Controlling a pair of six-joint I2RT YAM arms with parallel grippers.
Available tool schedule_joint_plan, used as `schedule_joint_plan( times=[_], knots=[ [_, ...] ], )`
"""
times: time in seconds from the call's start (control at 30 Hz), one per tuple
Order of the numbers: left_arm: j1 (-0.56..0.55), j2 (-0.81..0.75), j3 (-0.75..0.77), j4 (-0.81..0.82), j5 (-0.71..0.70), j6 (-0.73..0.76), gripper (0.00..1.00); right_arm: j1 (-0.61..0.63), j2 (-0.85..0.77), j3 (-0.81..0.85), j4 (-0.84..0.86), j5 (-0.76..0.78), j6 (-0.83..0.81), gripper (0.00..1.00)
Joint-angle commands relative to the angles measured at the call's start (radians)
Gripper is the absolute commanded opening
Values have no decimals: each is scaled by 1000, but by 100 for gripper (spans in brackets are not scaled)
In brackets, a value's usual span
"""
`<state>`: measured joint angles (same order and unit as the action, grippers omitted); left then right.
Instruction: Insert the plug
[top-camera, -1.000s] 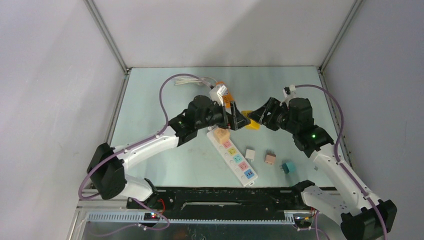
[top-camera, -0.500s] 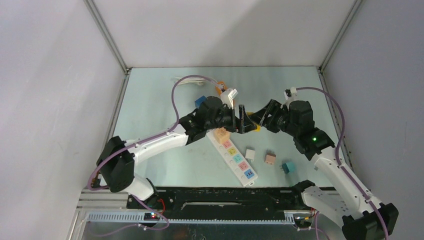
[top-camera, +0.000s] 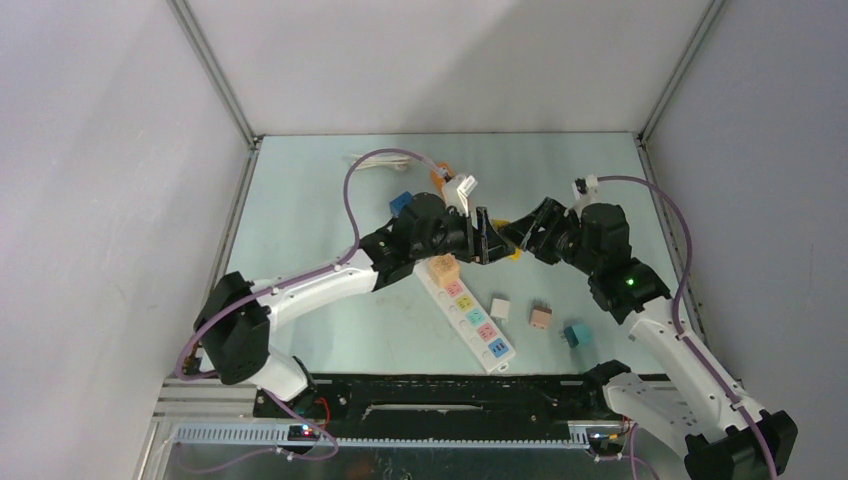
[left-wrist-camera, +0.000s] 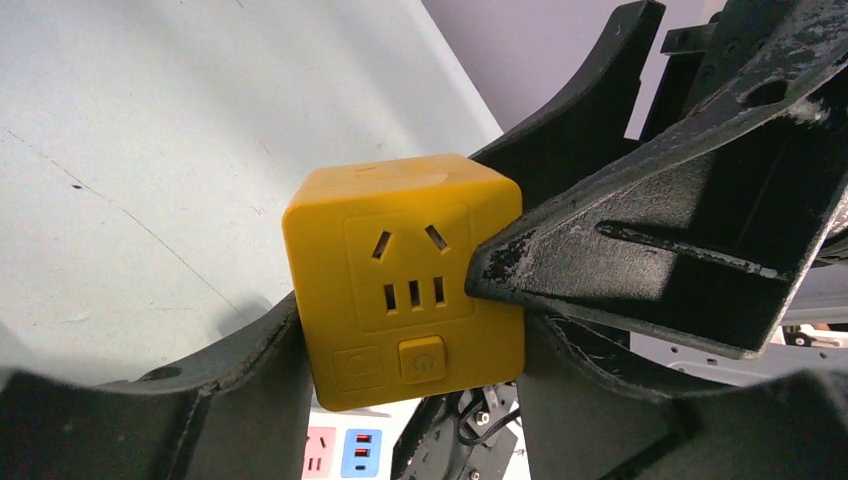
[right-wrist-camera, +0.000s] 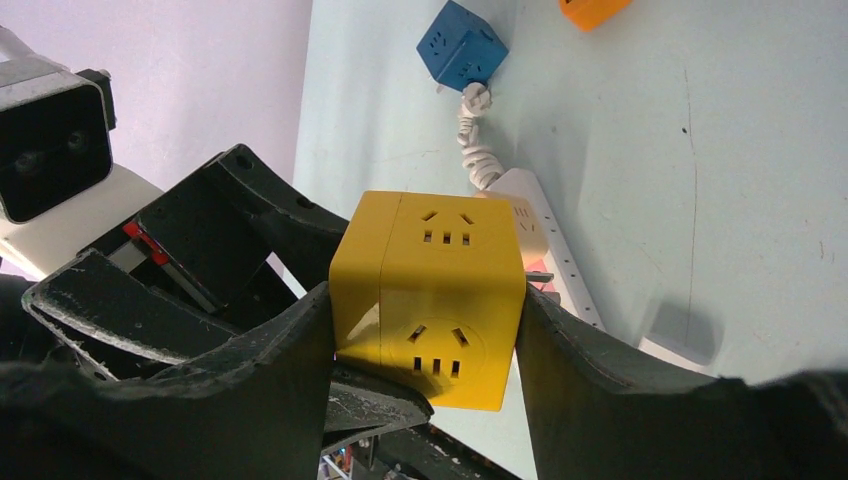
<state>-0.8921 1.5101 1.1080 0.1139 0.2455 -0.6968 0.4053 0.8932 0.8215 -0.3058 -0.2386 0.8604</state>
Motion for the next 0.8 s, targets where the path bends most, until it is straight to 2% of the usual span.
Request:
schedule_joint_plan(
  times=[0.0, 0.03, 0.07, 0.1, 0.3, 0.47, 0.6, 0.67, 0.77],
  knots=[
    [0, -4, -5, 93, -24, 19, 9, 2, -18, -4, 30, -91, -43, 52],
    [1, -8, -9, 94, -26, 30, 5, -6, -17, -4, 29, -107, -59, 55],
    [1, -14, -15, 95, -30, 39, 1, -16, -17, -4, 23, -122, -67, 63],
    [1, -21, -21, 99, -35, 49, 0, -29, -18, -4, 17, -138, -74, 71],
    [18, -83, -75, 85, -88, 121, 0, -127, -66, -4, 2, -246, -139, 99],
    [46, -191, -146, 76, -133, 199, 0, -182, -146, -2, -18, -253, -219, 100],
    [71, -328, -189, 42, -102, 266, 0, -187, -165, 9, -75, -219, -296, 99],
    [92, -404, -211, 44, -48, 274, 0, -190, -162, 10, -104, -211, -320, 100],
    [125, -497, -231, 59, 113, 249, 0, -193, -149, 10, -133, -208, -346, 100]
  ],
)
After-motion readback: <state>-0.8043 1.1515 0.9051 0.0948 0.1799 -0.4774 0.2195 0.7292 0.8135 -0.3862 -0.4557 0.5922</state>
